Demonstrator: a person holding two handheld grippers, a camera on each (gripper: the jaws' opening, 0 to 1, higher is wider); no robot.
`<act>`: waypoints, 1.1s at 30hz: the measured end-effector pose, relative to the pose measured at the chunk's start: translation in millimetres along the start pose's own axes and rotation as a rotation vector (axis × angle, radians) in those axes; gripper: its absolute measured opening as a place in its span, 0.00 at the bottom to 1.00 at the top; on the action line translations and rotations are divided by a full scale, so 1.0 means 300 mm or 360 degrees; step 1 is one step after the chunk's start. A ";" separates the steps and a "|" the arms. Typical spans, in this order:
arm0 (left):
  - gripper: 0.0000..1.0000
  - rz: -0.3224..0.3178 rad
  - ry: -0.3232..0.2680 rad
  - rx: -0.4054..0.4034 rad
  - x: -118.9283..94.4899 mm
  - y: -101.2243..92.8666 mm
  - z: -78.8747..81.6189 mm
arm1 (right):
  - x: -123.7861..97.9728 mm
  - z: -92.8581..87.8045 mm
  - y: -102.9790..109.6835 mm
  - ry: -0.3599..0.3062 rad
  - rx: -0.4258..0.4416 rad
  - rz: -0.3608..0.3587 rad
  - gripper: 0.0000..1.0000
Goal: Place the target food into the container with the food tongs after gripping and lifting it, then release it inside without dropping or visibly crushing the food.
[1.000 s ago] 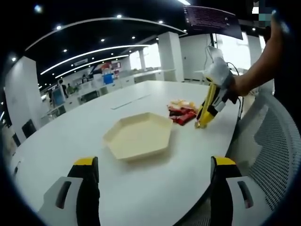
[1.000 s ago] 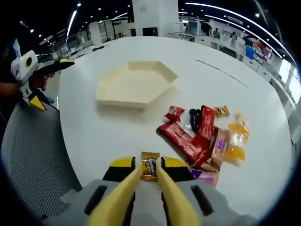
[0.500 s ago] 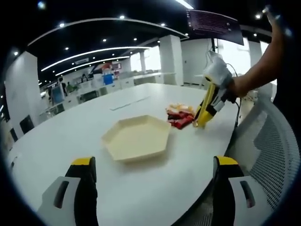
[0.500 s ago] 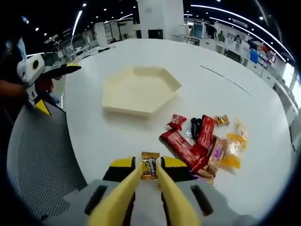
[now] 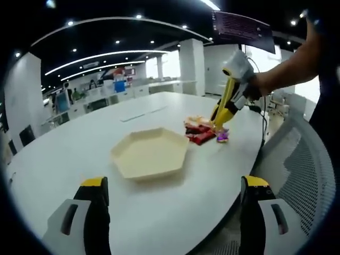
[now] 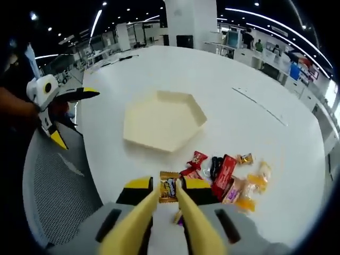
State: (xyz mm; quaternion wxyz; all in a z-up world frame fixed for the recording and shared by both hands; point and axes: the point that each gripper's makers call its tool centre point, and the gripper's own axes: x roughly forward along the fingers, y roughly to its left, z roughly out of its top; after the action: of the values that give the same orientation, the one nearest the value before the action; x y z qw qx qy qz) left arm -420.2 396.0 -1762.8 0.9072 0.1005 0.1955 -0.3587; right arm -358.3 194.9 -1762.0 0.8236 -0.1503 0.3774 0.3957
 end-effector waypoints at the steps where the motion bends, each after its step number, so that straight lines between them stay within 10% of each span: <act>1: 0.99 -0.0012 0.0006 0.0001 0.002 -0.005 -0.004 | -0.005 0.018 -0.003 -0.0014 0.0014 0.0002 0.19; 33: 0.99 0.0033 0.0043 0.0040 0.003 0.019 -0.024 | 0.125 0.538 0.123 -0.0088 -0.0361 0.0256 0.20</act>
State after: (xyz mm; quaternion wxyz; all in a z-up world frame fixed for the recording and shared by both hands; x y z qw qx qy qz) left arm -417.6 401.9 -1769.6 0.9068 0.1188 0.2023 -0.3503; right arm -290.4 326.9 -1679.8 0.7770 -0.2007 0.3184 0.5046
